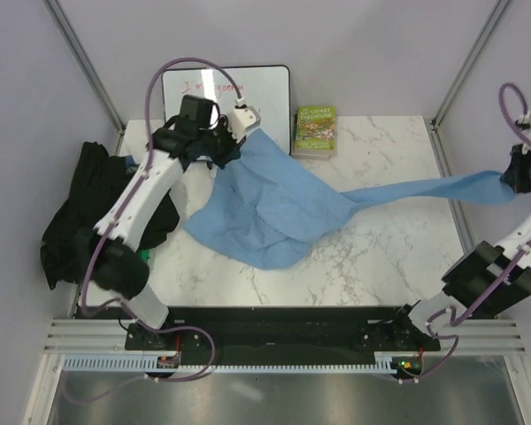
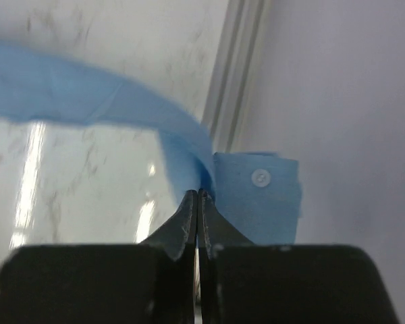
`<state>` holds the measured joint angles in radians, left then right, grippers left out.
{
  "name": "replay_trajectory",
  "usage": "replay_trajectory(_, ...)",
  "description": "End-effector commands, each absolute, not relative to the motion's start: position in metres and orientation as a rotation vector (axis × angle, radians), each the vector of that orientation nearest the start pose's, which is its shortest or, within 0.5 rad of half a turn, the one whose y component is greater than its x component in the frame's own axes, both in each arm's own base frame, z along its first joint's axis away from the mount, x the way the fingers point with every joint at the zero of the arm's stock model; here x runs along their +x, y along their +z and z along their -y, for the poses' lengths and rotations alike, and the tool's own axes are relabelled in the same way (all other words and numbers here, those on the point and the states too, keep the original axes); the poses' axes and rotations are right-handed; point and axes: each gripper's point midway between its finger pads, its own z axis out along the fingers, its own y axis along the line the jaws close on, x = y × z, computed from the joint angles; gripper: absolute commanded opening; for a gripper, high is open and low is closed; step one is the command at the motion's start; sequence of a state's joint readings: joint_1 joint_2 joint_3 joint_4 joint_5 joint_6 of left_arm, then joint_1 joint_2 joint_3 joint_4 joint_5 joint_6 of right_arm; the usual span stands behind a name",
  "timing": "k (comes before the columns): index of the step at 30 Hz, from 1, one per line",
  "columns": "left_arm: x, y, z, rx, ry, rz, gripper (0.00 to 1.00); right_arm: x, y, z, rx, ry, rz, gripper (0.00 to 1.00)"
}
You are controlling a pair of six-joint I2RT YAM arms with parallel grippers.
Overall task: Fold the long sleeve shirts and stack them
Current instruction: Flatten the shirt out
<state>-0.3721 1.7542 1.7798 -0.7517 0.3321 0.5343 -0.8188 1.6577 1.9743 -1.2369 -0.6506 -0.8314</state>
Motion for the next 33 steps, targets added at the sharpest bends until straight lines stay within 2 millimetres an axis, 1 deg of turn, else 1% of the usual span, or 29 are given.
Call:
replay_trajectory(1,0.291,0.246,0.184,1.467,-0.399,-1.746,0.02,0.216,0.239,0.152,-0.812,-0.04,-2.431,0.0)
replay_trajectory(2,0.267,0.232,0.175,1.53,-0.399,-1.733,0.02,0.186,0.212,0.14,-0.907,-0.036,-2.495,0.0)
replay_trajectory(3,0.238,0.188,0.16,1.62,-0.399,-1.783,0.02,0.173,0.197,0.135,-0.988,-0.032,-2.513,0.0)
replay_trajectory(4,0.217,0.196,0.149,1.666,-0.321,-1.673,0.02,0.161,0.185,0.134,-1.121,-0.044,-2.512,0.01)
replay_trajectory(5,0.192,0.177,0.137,1.735,-0.337,-1.698,0.02,0.144,0.163,0.124,-1.169,0.011,-2.549,0.05)
replay_trajectory(6,0.169,0.149,0.121,1.808,-0.332,-1.742,0.02,0.134,0.156,0.127,-1.21,0.014,-2.593,0.27)
replay_trajectory(7,0.157,0.14,0.113,1.856,-0.311,-1.736,0.05,0.132,0.151,0.127,-1.239,0.033,-2.596,0.49)
replay_trajectory(8,0.146,0.137,0.105,1.863,-0.287,-1.727,0.14,0.136,0.151,0.13,-1.226,0.056,-2.605,0.67)
replay_trajectory(9,0.13,0.123,0.094,1.901,-0.299,-1.782,0.21,0.147,0.156,0.128,-1.178,0.079,-2.576,0.84)
replay_trajectory(10,0.125,0.121,0.092,1.891,-0.303,-1.794,0.27,0.159,0.163,0.125,-1.094,0.097,-2.582,0.89)
replay_trajectory(11,0.122,0.124,0.091,1.872,-0.293,-1.784,0.4,0.182,0.176,0.131,-1.04,0.1,-2.568,0.91)
replay_trajectory(12,0.12,0.129,0.094,1.849,-0.313,-1.786,0.48,0.197,0.183,0.125,-1.006,0.133,-2.542,0.92)
replay_trajectory(13,0.122,0.134,0.096,1.824,-0.317,-1.779,0.54,0.215,0.187,0.109,-1.046,0.174,-2.51,0.92)
replay_trajectory(14,0.126,0.138,0.099,1.794,-0.326,-1.793,0.7,0.231,0.191,0.102,-0.993,0.215,-2.518,0.92)
replay_trajectory(15,0.134,0.152,0.108,1.718,-0.347,-1.804,0.71,0.242,0.193,0.09,-1.007,0.251,-2.497,0.92)
replay_trajectory(16,0.137,0.157,0.113,1.688,-0.372,-1.817,0.73,0.264,0.196,0.06,-1.055,0.353,-2.434,0.92)
replay_trajectory(18,0.156,0.173,0.128,1.568,-0.437,-1.897,0.73,0.295,0.198,0.03,-0.912,0.452,-2.431,0.91)
replay_trajectory(19,0.169,0.181,0.136,1.522,-0.447,-1.888,0.73,0.311,0.199,0.002,-0.925,0.528,-2.395,0.91)
replay_trajectory(20,0.182,0.187,0.142,1.476,-0.453,-1.893,0.74,0.339,0.195,-0.009,-0.808,0.573,-2.416,0.89)
replay_trajectory(21,0.196,0.191,0.15,1.391,-0.478,-1.953,0.74,0.354,0.193,-0.019,-0.77,0.602,-2.417,0.89)
replay_trajectory(22,0.211,0.196,0.157,1.354,-0.484,-1.937,0.74,0.375,0.184,-0.037,-0.771,0.647,-2.423,0.88)
replay_trajectory(23,0.221,0.199,0.162,1.33,-0.503,-1.938,0.74,0.391,0.182,-0.047,-0.734,0.677,-2.41,0.87)
replay_trajectory(24,0.234,0.195,0.171,1.285,-0.542,-2.002,0.74,0.4,0.178,-0.056,-0.666,0.715,-2.439,0.87)
replay_trajectory(25,0.243,0.195,0.177,1.268,-0.566,-2.016,0.75,0.415,0.168,-0.067,-0.653,0.746,-2.456,0.86)
replay_trajectory(26,0.252,0.202,0.183,1.255,-0.592,-2.012,0.75,0.425,0.163,-0.07,-0.635,0.752,-2.456,0.86)
replay_trajectory(27,0.256,0.196,0.187,1.242,-0.628,-2.053,0.75,0.431,0.158,-0.073,-0.606,0.765,-2.472,0.86)
replay_trajectory(28,0.263,0.182,0.191,1.24,-0.655,-2.112,0.75,0.439,0.149,-0.078,-0.614,0.774,-2.481,0.86)
replay_trajectory(29,0.268,0.178,0.192,1.236,-0.673,-2.129,0.75,0.443,0.144,-0.078,-0.62,0.77,-2.48,0.86)
replay_trajectory(33,0.274,0.152,0.188,1.253,-0.725,-2.192,0.75,0.44,0.129,-0.092,-0.692,0.808,-2.485,0.86)
